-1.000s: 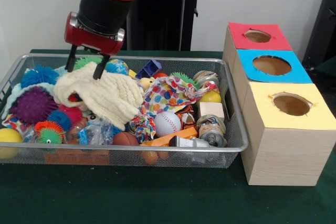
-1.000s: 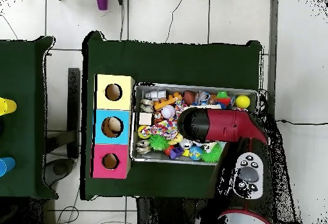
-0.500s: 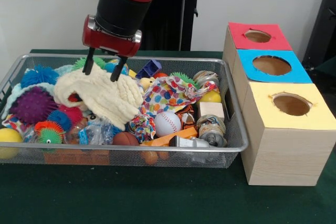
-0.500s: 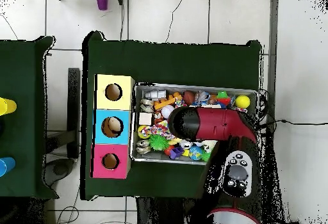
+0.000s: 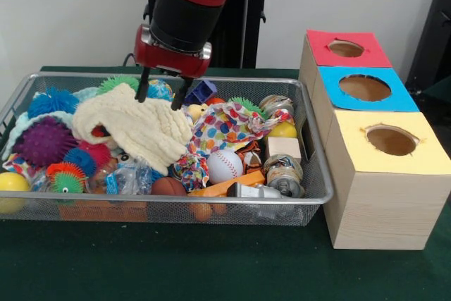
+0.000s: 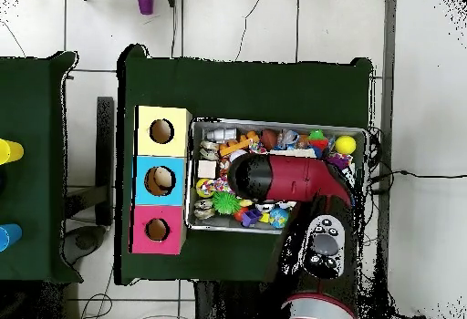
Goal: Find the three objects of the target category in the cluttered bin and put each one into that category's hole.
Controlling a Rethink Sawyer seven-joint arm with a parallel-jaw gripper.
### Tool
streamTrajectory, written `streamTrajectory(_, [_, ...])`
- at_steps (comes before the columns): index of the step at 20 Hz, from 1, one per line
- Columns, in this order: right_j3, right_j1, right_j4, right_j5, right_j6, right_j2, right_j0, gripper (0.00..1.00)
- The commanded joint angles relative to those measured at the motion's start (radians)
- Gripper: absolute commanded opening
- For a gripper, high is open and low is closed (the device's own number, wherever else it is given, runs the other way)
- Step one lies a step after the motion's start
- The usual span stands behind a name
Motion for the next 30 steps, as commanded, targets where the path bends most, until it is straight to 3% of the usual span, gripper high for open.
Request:
streamTrajectory(1, [0.057, 0.056, 0.089, 0.062, 0.196, 0.107, 0.026, 1.00])
streamTrajectory(13, [-0.034, 0.132, 0.208, 0.094, 0.263, 0.078, 0.123, 1.00])
streamTrajectory(30, [-0.077, 0.263, 0.281, -0.066, 0.260, 0.044, 0.151, 1.00])
